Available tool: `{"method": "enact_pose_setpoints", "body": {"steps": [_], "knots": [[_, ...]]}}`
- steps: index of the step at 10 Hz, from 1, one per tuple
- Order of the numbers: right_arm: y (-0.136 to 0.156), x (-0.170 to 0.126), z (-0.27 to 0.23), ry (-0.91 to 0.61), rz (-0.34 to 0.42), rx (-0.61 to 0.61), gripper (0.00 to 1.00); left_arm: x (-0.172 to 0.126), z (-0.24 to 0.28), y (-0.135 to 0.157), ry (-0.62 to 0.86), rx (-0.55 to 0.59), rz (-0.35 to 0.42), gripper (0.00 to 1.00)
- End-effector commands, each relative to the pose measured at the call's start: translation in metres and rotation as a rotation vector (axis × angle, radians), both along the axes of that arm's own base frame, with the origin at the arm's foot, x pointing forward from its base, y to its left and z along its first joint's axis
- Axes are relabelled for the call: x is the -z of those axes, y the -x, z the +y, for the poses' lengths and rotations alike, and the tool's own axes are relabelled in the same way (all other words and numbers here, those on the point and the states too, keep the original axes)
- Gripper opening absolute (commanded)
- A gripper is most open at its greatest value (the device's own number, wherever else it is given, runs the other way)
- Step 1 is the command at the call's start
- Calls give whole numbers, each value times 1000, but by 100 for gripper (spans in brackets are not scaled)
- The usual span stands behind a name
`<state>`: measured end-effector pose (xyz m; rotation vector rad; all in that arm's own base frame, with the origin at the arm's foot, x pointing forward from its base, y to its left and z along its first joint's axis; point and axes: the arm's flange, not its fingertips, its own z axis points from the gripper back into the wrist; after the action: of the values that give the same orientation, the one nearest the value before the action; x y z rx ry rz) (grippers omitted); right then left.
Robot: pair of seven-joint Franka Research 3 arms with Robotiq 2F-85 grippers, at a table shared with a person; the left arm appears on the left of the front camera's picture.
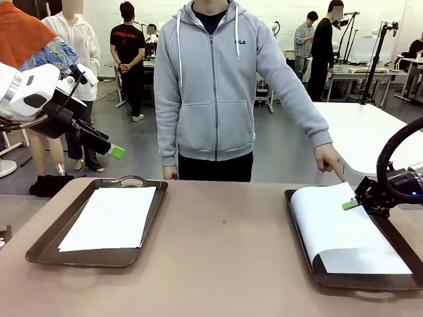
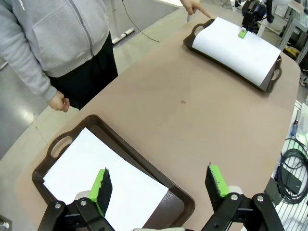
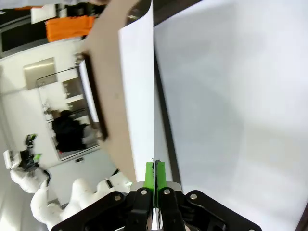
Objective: Sort the A4 documents.
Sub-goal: Place the A4 Paper in the designated Handle tray.
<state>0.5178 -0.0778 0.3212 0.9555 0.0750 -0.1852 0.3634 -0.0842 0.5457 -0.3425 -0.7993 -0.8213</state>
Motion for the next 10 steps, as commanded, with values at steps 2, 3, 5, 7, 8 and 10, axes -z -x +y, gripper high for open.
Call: {"method": "enact_pose_setpoints", "body": {"steps": [2, 3, 5, 7, 8, 10], "knots": [[8, -13, 13, 183, 71, -34, 1, 1, 0, 0, -7, 6, -5, 100], [6, -15, 16, 248, 98, -54, 1, 1, 0, 0, -7, 6, -5, 100], [0, -22, 26, 378, 134, -105, 1, 1, 0, 0, -7, 6, -5, 100], [-5, -27, 36, 442, 85, -127, 1, 1, 0, 0, -7, 6, -5, 100], [-9, -28, 41, 498, 50, -132, 1, 1, 0, 0, -7, 6, -5, 100], [-10, -34, 43, 586, -17, -126, 1, 1, 0, 0, -7, 6, -5, 100]]}}
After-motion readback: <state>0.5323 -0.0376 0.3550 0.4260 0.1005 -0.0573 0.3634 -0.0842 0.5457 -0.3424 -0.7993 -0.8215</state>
